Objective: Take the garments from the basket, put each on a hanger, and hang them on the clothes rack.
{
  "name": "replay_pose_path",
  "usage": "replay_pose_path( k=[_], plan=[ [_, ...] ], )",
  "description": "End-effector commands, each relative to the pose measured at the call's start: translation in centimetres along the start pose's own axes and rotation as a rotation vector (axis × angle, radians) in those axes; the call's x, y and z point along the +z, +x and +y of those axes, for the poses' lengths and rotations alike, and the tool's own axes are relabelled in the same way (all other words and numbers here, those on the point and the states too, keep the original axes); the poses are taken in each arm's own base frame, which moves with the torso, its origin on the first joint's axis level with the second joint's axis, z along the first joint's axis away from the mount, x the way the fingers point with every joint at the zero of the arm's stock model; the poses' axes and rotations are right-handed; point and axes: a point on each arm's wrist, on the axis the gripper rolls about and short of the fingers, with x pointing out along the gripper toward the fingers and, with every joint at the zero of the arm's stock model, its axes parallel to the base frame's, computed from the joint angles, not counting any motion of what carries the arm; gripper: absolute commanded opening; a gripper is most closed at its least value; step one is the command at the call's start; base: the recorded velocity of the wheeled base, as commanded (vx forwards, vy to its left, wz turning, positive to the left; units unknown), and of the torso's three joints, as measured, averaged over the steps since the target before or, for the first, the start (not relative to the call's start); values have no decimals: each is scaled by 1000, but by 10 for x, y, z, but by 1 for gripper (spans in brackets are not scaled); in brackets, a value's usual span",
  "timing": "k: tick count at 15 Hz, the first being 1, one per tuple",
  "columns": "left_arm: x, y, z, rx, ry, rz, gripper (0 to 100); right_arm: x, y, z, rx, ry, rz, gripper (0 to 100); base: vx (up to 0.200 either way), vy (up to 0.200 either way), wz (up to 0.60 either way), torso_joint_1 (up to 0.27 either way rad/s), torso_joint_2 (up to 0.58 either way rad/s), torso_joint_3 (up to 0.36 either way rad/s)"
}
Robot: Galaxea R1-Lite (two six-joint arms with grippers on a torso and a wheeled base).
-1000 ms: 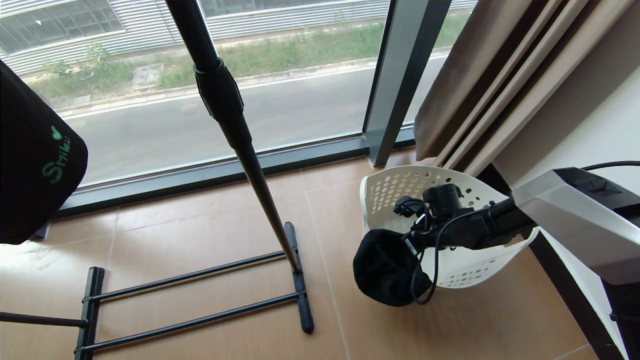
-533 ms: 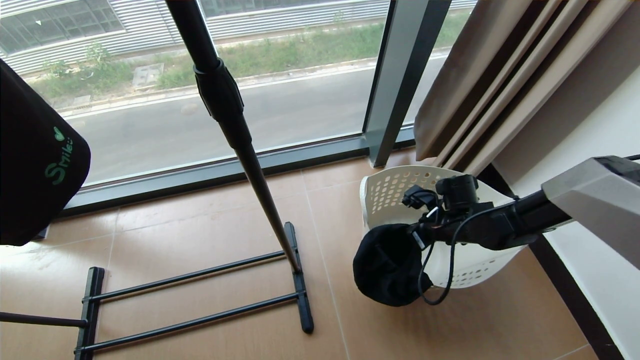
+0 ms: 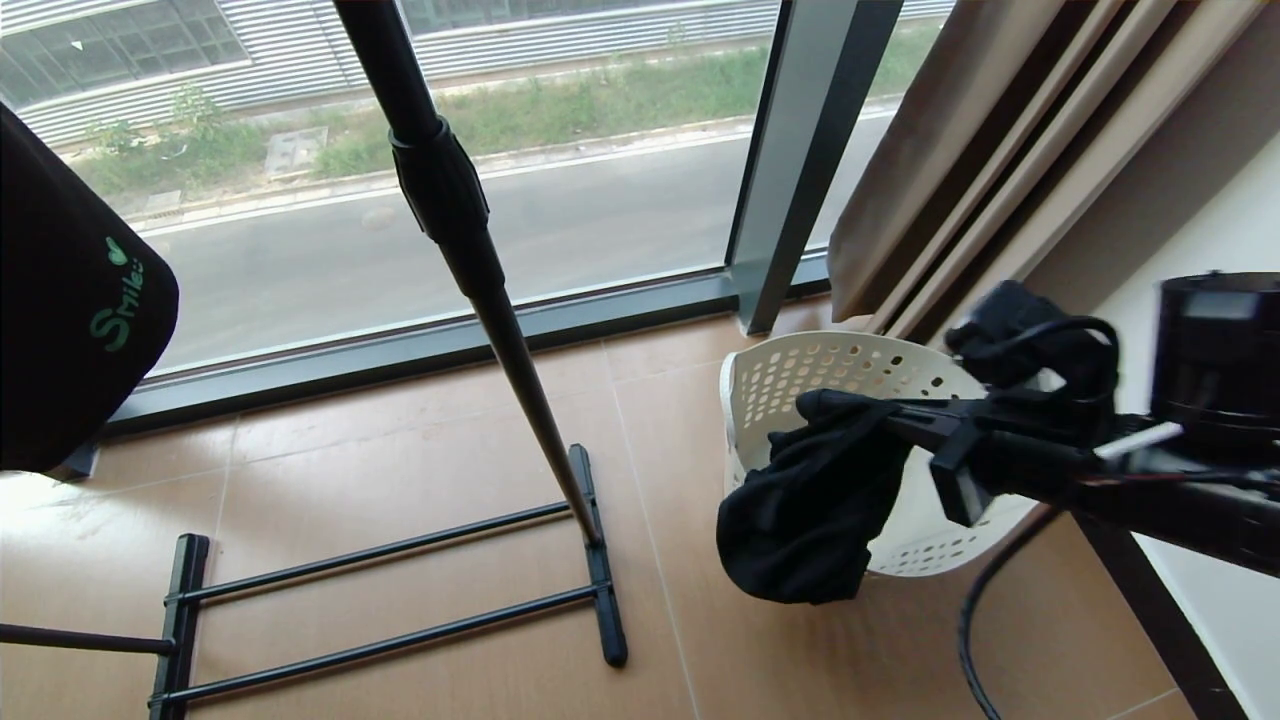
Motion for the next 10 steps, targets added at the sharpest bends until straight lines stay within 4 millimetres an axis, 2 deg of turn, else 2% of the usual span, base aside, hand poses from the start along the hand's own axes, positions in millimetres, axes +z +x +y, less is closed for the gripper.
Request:
replay_pose_path(
  k=[1, 2, 10],
  plan=[
    [0, 0, 0, 0, 0, 1, 100, 0, -119, 21, 4, -18, -267, 0, 0, 0, 0, 0, 0, 0],
    [0, 0, 0, 0, 0, -1, 100, 0, -133, 17, -21, -10, -308, 0, 0, 0, 0, 0, 0, 0],
    [0, 0, 0, -2, 3, -1, 100, -4, -133, 15, -42, -52, -293, 0, 0, 0, 0, 0, 0, 0]
  ],
)
